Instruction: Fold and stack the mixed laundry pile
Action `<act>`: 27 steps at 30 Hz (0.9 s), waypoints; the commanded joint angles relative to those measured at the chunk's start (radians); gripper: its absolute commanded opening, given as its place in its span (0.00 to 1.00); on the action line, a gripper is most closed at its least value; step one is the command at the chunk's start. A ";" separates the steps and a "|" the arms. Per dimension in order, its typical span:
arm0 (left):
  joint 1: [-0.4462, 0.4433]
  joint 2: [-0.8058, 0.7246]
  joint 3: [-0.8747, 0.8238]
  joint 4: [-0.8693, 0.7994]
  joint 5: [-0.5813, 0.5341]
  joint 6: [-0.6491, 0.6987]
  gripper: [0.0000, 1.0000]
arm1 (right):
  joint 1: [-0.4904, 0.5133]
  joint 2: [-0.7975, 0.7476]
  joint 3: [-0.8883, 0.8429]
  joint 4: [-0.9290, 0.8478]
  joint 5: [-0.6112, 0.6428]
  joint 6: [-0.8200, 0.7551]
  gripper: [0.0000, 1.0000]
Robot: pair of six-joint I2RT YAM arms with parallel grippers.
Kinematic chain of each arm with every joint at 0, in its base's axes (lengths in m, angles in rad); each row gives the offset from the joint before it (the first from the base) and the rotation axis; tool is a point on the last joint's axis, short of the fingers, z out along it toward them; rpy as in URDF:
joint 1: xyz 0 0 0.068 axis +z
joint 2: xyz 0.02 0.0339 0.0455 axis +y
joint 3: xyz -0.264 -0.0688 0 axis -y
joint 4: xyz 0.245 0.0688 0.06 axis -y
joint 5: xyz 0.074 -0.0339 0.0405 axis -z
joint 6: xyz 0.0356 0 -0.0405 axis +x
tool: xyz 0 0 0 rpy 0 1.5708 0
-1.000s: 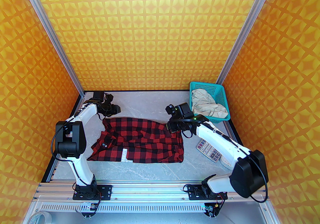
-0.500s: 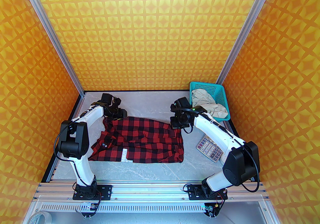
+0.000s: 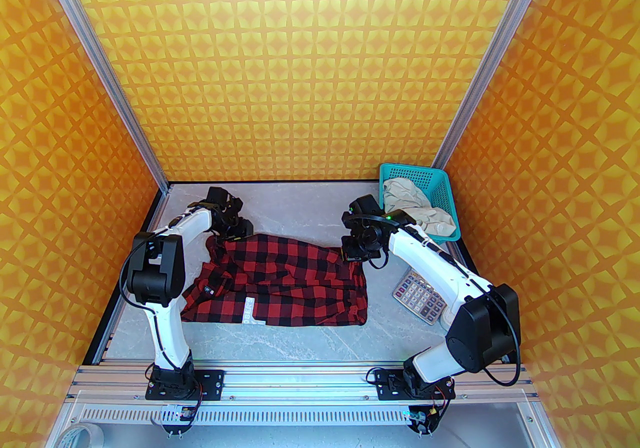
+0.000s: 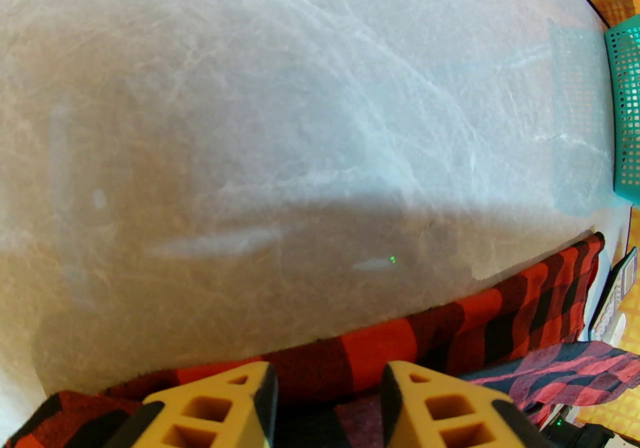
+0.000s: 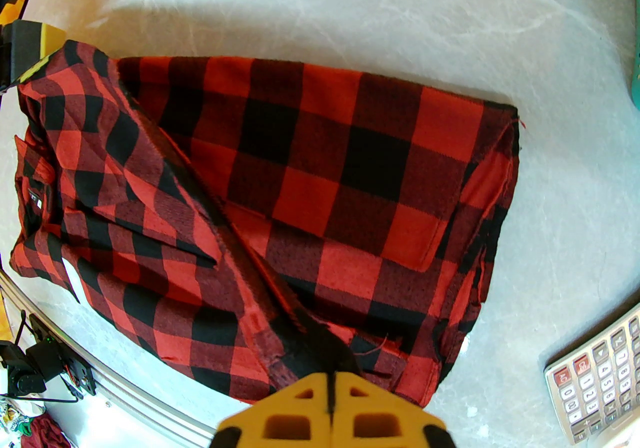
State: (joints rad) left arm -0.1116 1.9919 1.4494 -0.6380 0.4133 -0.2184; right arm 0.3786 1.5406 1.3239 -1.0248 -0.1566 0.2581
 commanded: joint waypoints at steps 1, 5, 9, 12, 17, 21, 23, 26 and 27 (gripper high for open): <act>0.004 -0.069 -0.088 -0.008 -0.024 0.015 0.41 | -0.025 0.011 -0.030 -0.005 0.018 0.003 0.00; 0.004 -0.062 -0.120 0.000 -0.028 0.022 0.41 | -0.047 0.091 -0.010 0.033 0.069 -0.013 0.00; 0.004 -0.038 -0.097 0.003 -0.029 0.018 0.41 | -0.071 0.202 0.026 0.082 0.086 -0.039 0.07; 0.005 -0.029 -0.070 -0.006 -0.030 0.017 0.41 | -0.073 0.285 0.064 0.106 0.106 -0.065 0.10; 0.005 -0.026 -0.079 -0.009 -0.032 0.023 0.44 | -0.074 0.374 0.110 0.126 0.192 -0.081 0.18; 0.005 -0.034 -0.088 -0.007 -0.034 0.023 0.47 | -0.075 0.393 0.121 0.134 0.198 -0.090 0.19; 0.004 -0.043 -0.074 -0.010 -0.037 0.020 0.51 | -0.075 0.402 0.132 0.121 0.212 -0.099 0.20; 0.004 -0.056 -0.022 -0.032 -0.049 0.023 0.55 | -0.074 0.406 0.137 0.100 0.239 -0.107 0.24; 0.004 -0.062 -0.003 -0.044 -0.058 0.028 0.57 | -0.074 0.402 0.134 0.096 0.244 -0.108 0.26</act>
State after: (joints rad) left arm -0.1116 1.9522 1.3804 -0.6529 0.3836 -0.2081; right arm 0.3069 1.9301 1.4414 -0.9112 0.0387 0.1669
